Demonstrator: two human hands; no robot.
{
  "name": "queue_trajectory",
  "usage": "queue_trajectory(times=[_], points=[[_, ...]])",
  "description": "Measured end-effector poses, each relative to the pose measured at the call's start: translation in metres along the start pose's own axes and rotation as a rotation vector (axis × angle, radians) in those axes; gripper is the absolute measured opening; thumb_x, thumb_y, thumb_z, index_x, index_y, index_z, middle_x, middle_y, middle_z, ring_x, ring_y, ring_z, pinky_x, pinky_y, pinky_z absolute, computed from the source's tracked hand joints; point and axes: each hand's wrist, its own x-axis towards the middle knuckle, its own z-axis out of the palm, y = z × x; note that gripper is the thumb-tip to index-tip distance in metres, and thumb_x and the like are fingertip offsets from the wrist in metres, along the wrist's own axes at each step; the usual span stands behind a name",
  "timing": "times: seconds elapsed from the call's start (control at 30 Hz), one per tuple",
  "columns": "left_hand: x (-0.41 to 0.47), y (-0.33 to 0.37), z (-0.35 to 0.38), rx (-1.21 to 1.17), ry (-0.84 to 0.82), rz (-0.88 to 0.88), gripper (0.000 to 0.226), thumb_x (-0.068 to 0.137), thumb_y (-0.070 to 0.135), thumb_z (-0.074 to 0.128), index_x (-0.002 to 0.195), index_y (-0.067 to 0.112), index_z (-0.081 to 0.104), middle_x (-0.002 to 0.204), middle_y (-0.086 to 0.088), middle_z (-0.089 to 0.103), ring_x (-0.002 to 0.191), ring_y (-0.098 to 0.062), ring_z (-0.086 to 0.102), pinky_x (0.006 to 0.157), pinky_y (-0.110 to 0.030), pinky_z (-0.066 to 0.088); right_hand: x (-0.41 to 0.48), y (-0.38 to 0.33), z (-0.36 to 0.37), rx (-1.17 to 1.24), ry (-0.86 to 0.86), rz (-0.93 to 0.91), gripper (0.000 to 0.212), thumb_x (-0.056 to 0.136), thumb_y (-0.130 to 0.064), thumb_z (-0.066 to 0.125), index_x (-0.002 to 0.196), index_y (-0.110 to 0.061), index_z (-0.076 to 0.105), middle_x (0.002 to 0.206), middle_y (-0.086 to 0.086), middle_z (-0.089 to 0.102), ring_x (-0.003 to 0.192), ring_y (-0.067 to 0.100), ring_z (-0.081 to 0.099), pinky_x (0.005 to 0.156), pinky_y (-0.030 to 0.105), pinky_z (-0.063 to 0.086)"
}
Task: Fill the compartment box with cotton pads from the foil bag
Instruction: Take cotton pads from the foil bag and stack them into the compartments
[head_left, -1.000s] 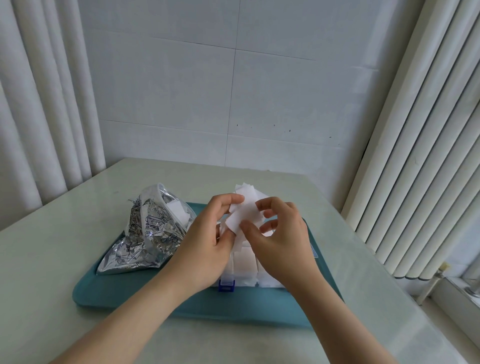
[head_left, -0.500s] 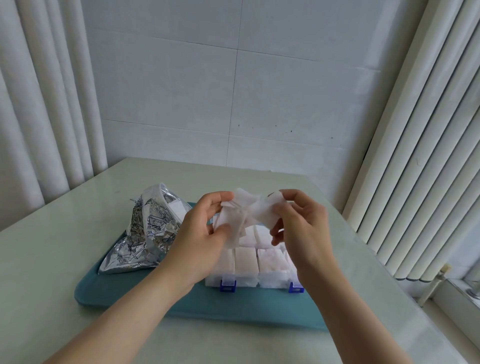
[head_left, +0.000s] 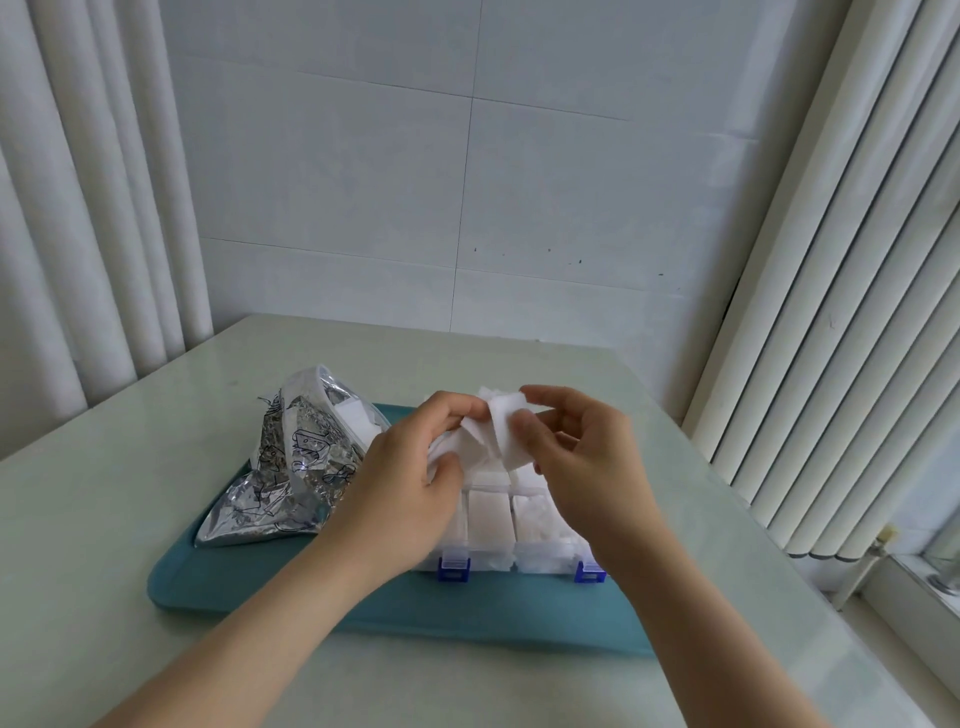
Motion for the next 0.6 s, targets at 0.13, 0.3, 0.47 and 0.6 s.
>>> queue_trajectory(times=[0.13,0.3,0.47,0.6], points=[[-0.0008,0.0041,0.0002,-0.034,-0.010,0.007,0.057,0.095,-0.016,0.047,0.123,0.031,0.064,0.129,0.022,0.070,0.130,0.009,0.057,0.102,-0.007,0.041,-0.0012,0.0032,0.0043,0.005,0.012,0.030,0.014,0.100,-0.023,0.071,0.110,-0.025,0.079,0.089,-0.008,0.078,0.080,0.007,0.070,0.071,0.024,0.053],[-0.0011,0.0053,-0.0014,-0.059,-0.011,-0.010,0.049,0.094,-0.015,0.047,0.112,0.029,0.059,0.113,0.015,0.073,0.102,-0.005,0.068,0.082,-0.013,0.047,-0.0046,-0.0005,0.0058,0.100,-0.067,0.059,0.013,0.103,-0.022,0.067,0.107,-0.025,0.079,0.093,-0.008,0.080,0.078,0.002,0.070,0.063,0.014,0.050],[-0.0013,0.0034,-0.0009,-0.040,0.014,-0.021,0.043,0.091,-0.011,0.053,0.102,0.030,0.060,0.097,0.008,0.073,0.066,-0.006,0.053,0.064,-0.022,0.042,-0.0032,0.0002,0.0076,0.112,0.038,0.020,0.016,0.098,-0.019,0.074,0.109,-0.029,0.074,0.087,-0.003,0.077,0.070,0.013,0.071,0.059,0.020,0.051],[-0.0026,0.0075,-0.0013,0.020,0.023,0.009,0.043,0.090,-0.013,0.054,0.100,0.028,0.062,0.094,0.013,0.073,0.068,0.000,0.056,0.063,-0.011,0.038,-0.0037,0.0036,0.0090,0.041,0.077,-0.022,0.016,0.098,-0.023,0.074,0.112,-0.031,0.073,0.085,-0.004,0.076,0.076,0.017,0.072,0.063,0.021,0.054]])
